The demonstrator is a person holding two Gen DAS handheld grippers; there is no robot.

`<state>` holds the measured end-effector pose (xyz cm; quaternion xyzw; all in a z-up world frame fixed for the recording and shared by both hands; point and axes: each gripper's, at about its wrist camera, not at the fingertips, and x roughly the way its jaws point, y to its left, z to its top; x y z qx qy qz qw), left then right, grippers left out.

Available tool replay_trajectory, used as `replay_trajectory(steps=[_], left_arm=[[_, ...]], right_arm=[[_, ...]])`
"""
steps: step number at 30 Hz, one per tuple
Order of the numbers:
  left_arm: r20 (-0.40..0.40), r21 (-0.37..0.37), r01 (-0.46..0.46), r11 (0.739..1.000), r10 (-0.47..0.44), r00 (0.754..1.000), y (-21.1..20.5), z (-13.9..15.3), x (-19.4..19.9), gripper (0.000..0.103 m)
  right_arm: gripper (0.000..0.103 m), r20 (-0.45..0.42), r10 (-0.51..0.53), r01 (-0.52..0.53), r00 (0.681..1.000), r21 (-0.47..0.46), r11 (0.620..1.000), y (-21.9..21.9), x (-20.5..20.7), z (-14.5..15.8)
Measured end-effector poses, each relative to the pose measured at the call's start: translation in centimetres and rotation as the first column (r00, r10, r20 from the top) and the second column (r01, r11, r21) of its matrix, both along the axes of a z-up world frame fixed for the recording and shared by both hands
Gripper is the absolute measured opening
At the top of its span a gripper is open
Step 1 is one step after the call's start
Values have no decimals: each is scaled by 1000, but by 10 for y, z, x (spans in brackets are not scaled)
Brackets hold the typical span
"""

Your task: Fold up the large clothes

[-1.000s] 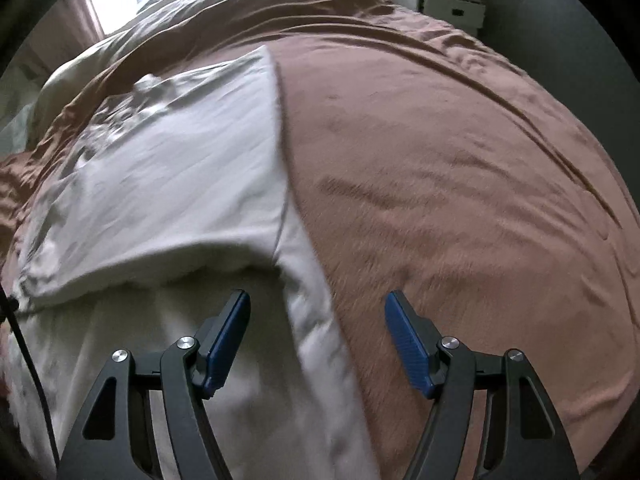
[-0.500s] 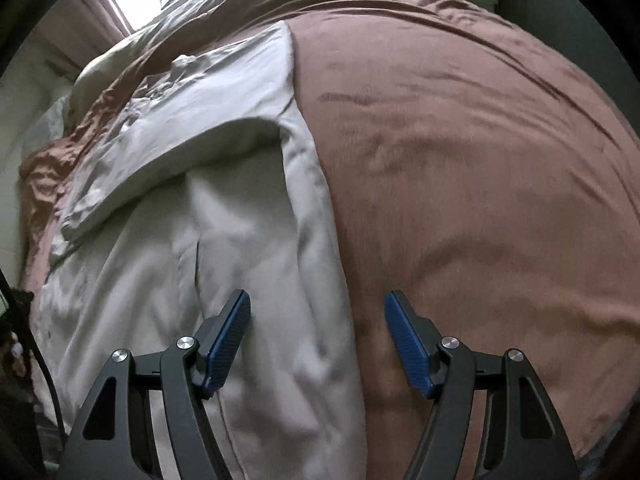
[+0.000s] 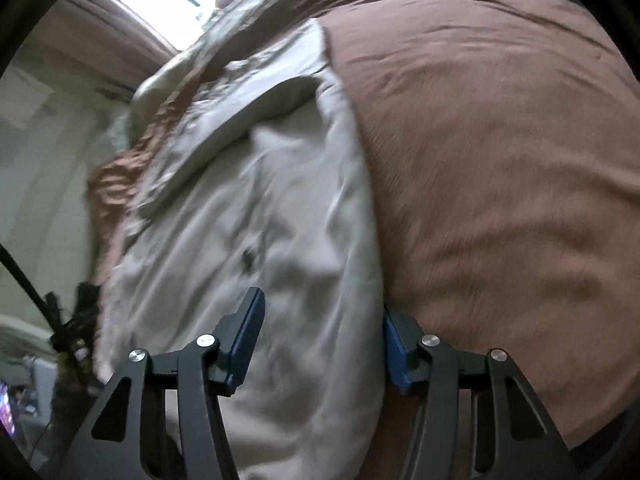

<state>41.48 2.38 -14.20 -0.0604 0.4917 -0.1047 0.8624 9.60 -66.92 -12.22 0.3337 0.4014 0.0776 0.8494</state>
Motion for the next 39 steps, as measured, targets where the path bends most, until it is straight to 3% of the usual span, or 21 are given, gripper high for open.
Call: replay_trajectory(steps=[7, 15, 22, 27, 32, 36, 37, 38, 39], left_arm=[[-13, -98, -4, 995, 3, 1000, 14, -6, -27, 67], [-66, -235, -23, 972, 8, 998, 29, -26, -51, 67], [-101, -364, -28, 931, -9, 995, 38, -43, -62, 67], [-101, -493, -8, 870, -48, 994, 31, -49, -58, 67], [-96, -493, -10, 870, -43, 994, 22, -51, -58, 67], [-122, -550, 8, 835, -90, 988, 17, -55, -73, 55], [-120, -541, 11, 841, -90, 989, 15, -55, -76, 49], [-113, -521, 12, 853, -83, 990, 14, -54, -78, 41], [-111, -511, 7, 860, -75, 991, 14, -55, -78, 35]], right_arm=[[53, 99, 38, -54, 994, 169, 984, -1, -37, -28], [53, 157, -22, -37, 987, 364, 931, -18, -50, -61], [53, 139, -28, -19, 990, 324, 946, -20, -47, -65], [53, 135, -56, 10, 989, 324, 946, -12, -43, -58], [53, 127, -75, 31, 989, 318, 948, 10, -39, -56], [53, 137, -39, -7, 990, 320, 947, 21, -49, -56], [52, 136, -36, -9, 990, 314, 949, 24, -50, -55], [43, 125, -36, -5, 991, 313, 950, 24, -49, -56], [25, 107, -44, 8, 993, 315, 949, 24, -47, -58]])
